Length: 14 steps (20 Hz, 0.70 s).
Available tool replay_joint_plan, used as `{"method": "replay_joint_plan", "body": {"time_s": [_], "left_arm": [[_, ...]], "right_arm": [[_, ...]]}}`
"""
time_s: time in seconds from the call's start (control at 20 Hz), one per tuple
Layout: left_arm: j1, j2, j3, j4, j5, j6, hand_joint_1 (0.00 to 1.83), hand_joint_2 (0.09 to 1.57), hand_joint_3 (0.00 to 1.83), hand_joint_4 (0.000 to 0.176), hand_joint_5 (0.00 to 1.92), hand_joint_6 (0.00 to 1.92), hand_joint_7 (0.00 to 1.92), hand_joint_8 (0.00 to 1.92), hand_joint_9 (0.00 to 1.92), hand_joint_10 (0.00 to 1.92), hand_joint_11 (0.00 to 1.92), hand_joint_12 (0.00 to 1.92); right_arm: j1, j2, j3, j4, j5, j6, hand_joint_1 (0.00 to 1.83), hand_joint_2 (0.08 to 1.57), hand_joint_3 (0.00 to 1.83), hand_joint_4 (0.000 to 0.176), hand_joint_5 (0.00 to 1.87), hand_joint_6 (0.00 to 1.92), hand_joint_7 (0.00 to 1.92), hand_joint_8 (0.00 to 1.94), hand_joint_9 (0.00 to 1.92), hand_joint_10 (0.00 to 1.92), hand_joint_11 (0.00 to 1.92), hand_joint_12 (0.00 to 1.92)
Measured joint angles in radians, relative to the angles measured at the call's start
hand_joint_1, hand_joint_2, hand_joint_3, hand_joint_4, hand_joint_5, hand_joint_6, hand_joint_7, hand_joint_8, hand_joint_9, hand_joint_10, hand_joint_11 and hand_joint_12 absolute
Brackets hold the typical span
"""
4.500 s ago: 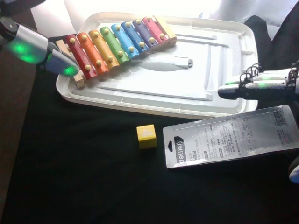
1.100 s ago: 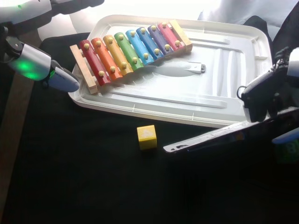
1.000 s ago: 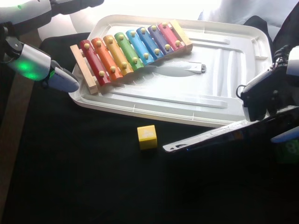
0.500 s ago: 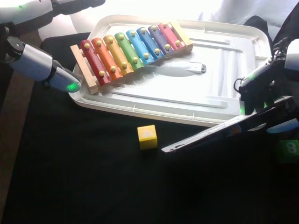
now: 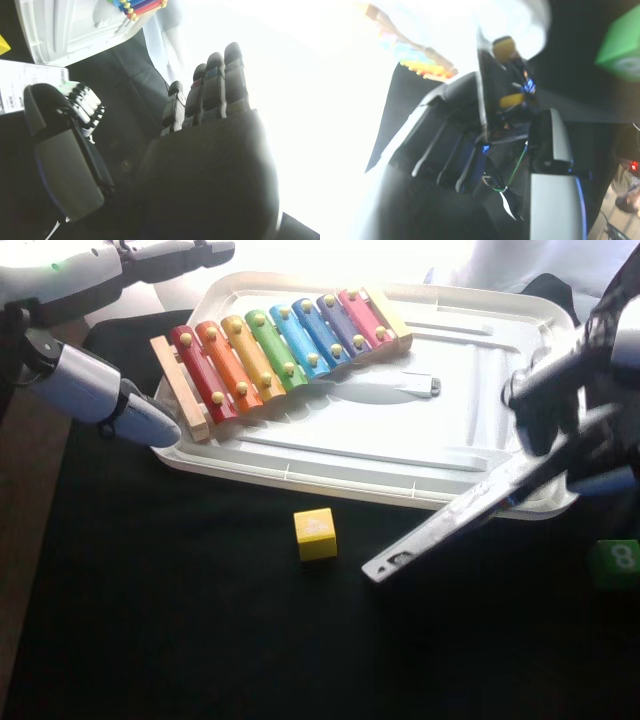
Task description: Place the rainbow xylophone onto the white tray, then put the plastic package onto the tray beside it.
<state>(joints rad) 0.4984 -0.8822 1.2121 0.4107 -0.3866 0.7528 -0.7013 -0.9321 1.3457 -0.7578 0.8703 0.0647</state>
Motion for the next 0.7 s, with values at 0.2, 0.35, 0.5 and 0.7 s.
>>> {"method": "replay_joint_plan", "body": {"time_s": [0.2, 0.35, 0.5, 0.7], "left_arm": [[0.006, 0.0, 0.0, 0.001, 0.002, 0.0, 0.77, 0.75, 0.0, 0.176, 0.0, 0.0, 0.01, 0.0, 0.03, 0.0, 0.01, 0.1], [0.006, 0.0, 0.0, 0.0, 0.001, 0.0, 0.77, 0.75, 0.0, 0.176, 0.0, 0.0, 0.01, 0.0, 0.01, 0.0, 0.0, 0.08], [0.006, 0.0, 0.0, 0.0, 0.0, 0.0, 0.76, 0.76, 0.0, 0.176, 0.0, 0.0, 0.01, 0.0, 0.02, 0.0, 0.0, 0.08], [0.006, 0.0, 0.001, 0.0, 0.002, 0.0, 0.76, 0.75, 0.0, 0.176, 0.0, 0.0, 0.01, 0.0, 0.01, 0.0, 0.0, 0.04]], "right_arm": [[0.004, 0.008, 0.0, 0.047, 0.006, -0.046, 1.35, 1.16, 0.0, 0.0, 0.82, 1.33, 0.86, 0.89, 0.92, 1.15, 0.8, 1.14], [0.016, 0.016, 0.0, 0.095, 0.019, -0.068, 1.37, 1.12, 0.0, 0.0, 0.8, 1.17, 1.06, 0.93, 0.9, 1.1, 0.74, 1.26], [0.037, 0.015, 0.002, 0.095, 0.026, -0.069, 1.38, 1.12, 0.0, 0.0, 0.77, 0.95, 0.98, 1.04, 1.06, 1.18, 1.02, 1.42], [0.077, 0.003, 0.026, 0.107, 0.034, -0.068, 1.49, 1.12, 0.0, 0.0, 0.73, 1.24, 1.04, 0.98, 0.94, 0.91, 0.75, 1.55]]}}
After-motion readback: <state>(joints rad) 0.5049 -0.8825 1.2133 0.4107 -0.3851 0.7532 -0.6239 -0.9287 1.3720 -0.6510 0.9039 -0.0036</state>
